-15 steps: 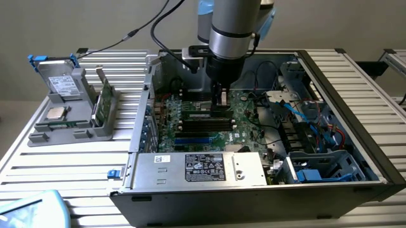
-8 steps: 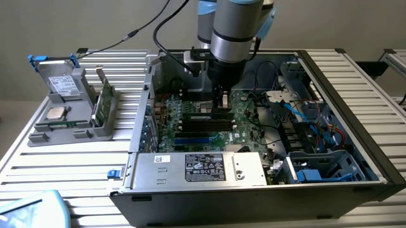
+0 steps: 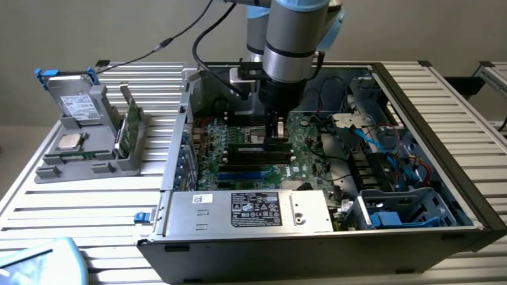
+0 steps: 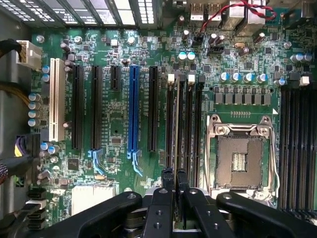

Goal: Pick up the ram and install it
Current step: 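Insert the ram into the slot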

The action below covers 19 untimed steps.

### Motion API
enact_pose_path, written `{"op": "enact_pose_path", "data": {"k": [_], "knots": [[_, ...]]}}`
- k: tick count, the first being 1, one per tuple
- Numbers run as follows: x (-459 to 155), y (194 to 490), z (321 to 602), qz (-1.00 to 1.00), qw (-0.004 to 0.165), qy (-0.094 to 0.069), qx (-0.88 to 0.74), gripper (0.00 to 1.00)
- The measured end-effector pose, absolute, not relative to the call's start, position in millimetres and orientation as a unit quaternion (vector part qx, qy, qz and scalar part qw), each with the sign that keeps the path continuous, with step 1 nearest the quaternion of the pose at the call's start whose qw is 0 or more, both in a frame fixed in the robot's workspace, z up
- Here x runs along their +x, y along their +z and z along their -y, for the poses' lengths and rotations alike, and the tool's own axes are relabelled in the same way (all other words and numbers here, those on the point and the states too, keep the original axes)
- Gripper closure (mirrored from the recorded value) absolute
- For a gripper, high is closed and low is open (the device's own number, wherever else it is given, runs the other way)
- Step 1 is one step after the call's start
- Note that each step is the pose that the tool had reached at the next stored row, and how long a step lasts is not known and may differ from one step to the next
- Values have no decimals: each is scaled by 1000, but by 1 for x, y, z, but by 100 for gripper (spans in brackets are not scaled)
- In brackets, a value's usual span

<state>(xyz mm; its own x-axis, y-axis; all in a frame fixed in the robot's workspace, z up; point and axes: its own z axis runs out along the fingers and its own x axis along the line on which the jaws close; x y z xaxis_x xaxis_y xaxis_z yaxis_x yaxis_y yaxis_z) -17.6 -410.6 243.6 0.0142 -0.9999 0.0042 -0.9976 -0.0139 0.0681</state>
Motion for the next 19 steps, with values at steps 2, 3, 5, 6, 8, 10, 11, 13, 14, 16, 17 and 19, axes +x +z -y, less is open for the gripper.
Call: {"op": "enact_pose_path", "data": {"k": [2, 3, 5, 6, 8, 10, 11, 13, 14, 16, 17, 19], "knots": [[-18, 240, 411, 702, 26, -22, 712, 86], [-18, 239, 411, 702, 26, -22, 712, 86], [-18, 238, 411, 702, 27, -22, 712, 86], [-18, 238, 411, 702, 27, -22, 712, 86], [-18, 237, 411, 702, 28, -21, 712, 86], [-18, 235, 411, 702, 29, -21, 712, 86], [-18, 235, 411, 702, 29, -20, 712, 86], [-18, 235, 411, 702, 30, -20, 712, 86], [-18, 235, 411, 702, 30, -20, 712, 86], [-18, 234, 411, 701, 30, -20, 712, 86], [-18, 234, 410, 701, 30, -20, 712, 86], [-17, 234, 410, 701, 30, -20, 713, 86]]}}
